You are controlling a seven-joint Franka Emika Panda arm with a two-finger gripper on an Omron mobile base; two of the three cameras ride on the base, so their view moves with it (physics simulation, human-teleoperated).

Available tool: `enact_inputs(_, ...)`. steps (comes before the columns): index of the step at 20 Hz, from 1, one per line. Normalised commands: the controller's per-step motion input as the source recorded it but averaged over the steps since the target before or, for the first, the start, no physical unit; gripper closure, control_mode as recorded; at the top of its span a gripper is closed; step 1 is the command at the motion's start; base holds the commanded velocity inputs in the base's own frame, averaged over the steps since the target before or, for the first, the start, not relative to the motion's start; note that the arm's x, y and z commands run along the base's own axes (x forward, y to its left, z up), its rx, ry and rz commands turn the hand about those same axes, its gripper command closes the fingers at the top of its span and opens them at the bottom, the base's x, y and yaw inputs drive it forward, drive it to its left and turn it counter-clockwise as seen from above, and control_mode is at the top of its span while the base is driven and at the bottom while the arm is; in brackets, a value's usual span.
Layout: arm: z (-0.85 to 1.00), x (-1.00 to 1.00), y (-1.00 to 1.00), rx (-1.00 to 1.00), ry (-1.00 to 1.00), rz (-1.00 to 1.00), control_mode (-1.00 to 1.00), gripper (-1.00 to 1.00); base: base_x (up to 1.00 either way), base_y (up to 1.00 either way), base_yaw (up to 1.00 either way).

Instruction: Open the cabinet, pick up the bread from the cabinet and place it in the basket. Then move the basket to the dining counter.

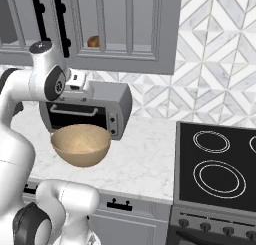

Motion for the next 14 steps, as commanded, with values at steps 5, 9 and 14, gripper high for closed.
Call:
enact_inputs(5, 0.99, -0.09, 0.26, 0.21, -0.21, 0.0, -1.0, -1.0, 0.0, 0.0, 0.0)
enact_inputs(9, 1.0, -0.34, 0.63, 0.04, -0.32, 0.03, -1.0, -1.0, 0.0, 0.0, 0.0)
enact_inputs(14, 1.0, -0.42, 0.39, -0.05, -0.28, 0.01, -1.0, -1.0, 0.0, 0.0, 0.0)
